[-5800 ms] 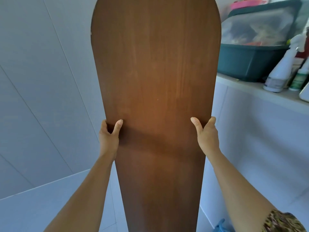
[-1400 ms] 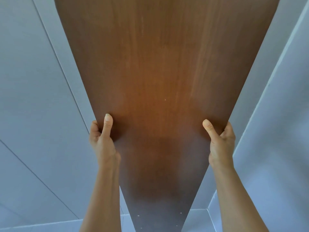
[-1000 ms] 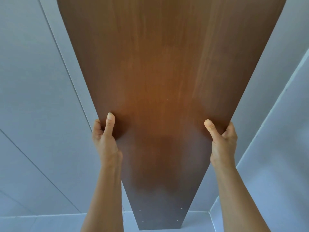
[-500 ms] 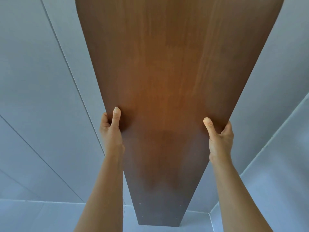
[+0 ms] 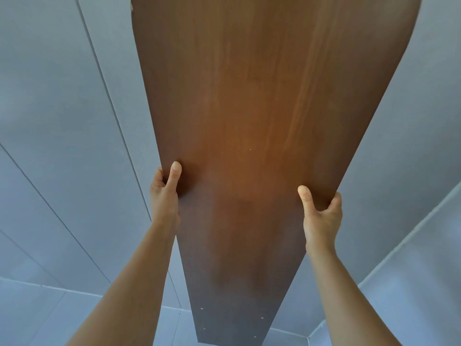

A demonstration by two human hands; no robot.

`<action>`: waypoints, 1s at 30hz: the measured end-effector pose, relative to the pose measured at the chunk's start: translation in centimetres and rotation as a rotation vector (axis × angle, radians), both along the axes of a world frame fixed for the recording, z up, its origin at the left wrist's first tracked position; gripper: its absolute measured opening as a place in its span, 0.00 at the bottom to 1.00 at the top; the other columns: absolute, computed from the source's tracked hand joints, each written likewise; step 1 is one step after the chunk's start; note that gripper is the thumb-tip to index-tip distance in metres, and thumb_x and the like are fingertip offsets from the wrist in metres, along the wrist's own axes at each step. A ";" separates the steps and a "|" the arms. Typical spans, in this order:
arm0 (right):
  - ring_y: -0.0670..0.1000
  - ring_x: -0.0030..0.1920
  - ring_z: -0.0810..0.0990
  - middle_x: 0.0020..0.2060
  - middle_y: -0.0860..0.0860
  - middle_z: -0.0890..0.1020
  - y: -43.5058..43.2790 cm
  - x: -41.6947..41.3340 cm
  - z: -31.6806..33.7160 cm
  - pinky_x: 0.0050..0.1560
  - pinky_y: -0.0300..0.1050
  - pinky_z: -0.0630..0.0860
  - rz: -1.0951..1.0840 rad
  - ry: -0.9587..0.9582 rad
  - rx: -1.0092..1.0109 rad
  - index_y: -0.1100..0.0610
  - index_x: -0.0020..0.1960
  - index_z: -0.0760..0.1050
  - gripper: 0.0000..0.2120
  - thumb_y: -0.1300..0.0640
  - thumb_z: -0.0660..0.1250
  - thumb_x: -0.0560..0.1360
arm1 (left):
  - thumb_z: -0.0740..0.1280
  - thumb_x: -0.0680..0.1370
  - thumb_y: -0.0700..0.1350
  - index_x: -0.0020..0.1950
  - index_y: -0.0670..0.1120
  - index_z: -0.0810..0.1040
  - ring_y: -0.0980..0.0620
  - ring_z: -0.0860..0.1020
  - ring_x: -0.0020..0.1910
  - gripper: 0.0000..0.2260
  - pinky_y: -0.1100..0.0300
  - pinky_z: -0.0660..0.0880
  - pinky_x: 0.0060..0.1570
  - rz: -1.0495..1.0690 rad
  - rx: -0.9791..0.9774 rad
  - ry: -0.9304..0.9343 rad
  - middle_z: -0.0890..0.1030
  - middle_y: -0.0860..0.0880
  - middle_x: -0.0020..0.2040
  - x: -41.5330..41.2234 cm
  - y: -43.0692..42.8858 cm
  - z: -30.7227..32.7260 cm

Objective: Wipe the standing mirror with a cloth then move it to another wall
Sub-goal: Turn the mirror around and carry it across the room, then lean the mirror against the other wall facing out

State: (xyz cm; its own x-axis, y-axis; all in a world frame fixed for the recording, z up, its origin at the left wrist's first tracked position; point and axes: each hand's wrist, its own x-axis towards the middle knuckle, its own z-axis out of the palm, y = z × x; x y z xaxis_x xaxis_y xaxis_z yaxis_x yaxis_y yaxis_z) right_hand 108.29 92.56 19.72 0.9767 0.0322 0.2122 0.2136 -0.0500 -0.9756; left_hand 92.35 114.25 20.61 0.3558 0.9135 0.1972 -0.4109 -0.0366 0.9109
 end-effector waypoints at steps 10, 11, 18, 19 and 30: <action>0.61 0.66 0.69 0.67 0.62 0.68 1.5 -6.0 3.0 0.60 0.60 0.76 -0.237 -0.195 -0.328 0.59 0.67 0.66 0.35 0.44 0.74 0.68 | 0.70 0.78 0.50 0.52 0.46 0.80 0.48 0.81 0.55 0.08 0.42 0.74 0.64 -0.089 -0.007 0.096 0.84 0.46 0.54 -3.2 -1.3 0.0; 0.62 0.71 0.65 0.71 0.63 0.64 2.1 -7.9 3.2 0.65 0.59 0.72 -0.189 -0.198 -0.369 0.60 0.70 0.64 0.37 0.43 0.72 0.69 | 0.71 0.77 0.51 0.51 0.44 0.80 0.47 0.81 0.55 0.10 0.41 0.75 0.63 -0.099 0.010 0.115 0.84 0.45 0.53 -4.2 -1.2 0.1; 0.61 0.78 0.44 0.77 0.60 0.38 6.7 -17.4 6.9 0.74 0.58 0.58 0.327 -0.049 -0.449 0.54 0.78 0.37 0.59 0.29 0.68 0.64 | 0.73 0.75 0.53 0.51 0.47 0.80 0.54 0.80 0.47 0.12 0.64 0.75 0.46 -0.063 0.188 0.350 0.82 0.50 0.47 -8.0 -2.5 0.6; 0.61 0.78 0.41 0.77 0.60 0.36 7.4 -18.9 8.0 0.74 0.58 0.57 0.362 -0.044 -0.452 0.54 0.78 0.35 0.61 0.29 0.69 0.63 | 0.73 0.75 0.53 0.53 0.46 0.80 0.56 0.78 0.46 0.14 0.67 0.71 0.43 -0.044 0.200 0.385 0.81 0.51 0.48 -8.9 -2.9 0.9; 0.62 0.76 0.32 0.74 0.65 0.32 8.1 -22.9 11.8 0.71 0.57 0.63 0.293 0.081 -0.547 0.64 0.73 0.25 0.73 0.28 0.72 0.57 | 0.79 0.67 0.52 0.35 0.51 0.78 0.53 0.79 0.40 0.11 0.46 0.72 0.58 -0.137 0.205 0.456 0.80 0.57 0.35 -12.0 -6.1 1.6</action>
State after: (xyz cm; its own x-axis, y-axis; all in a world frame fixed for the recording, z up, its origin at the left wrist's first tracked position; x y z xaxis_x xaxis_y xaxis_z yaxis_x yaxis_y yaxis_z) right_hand 85.37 100.69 31.49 0.9230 0.3845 0.0150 0.2209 -0.4975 -0.8389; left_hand 80.38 108.11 22.17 0.5608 0.8114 0.1645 0.0124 -0.2068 0.9783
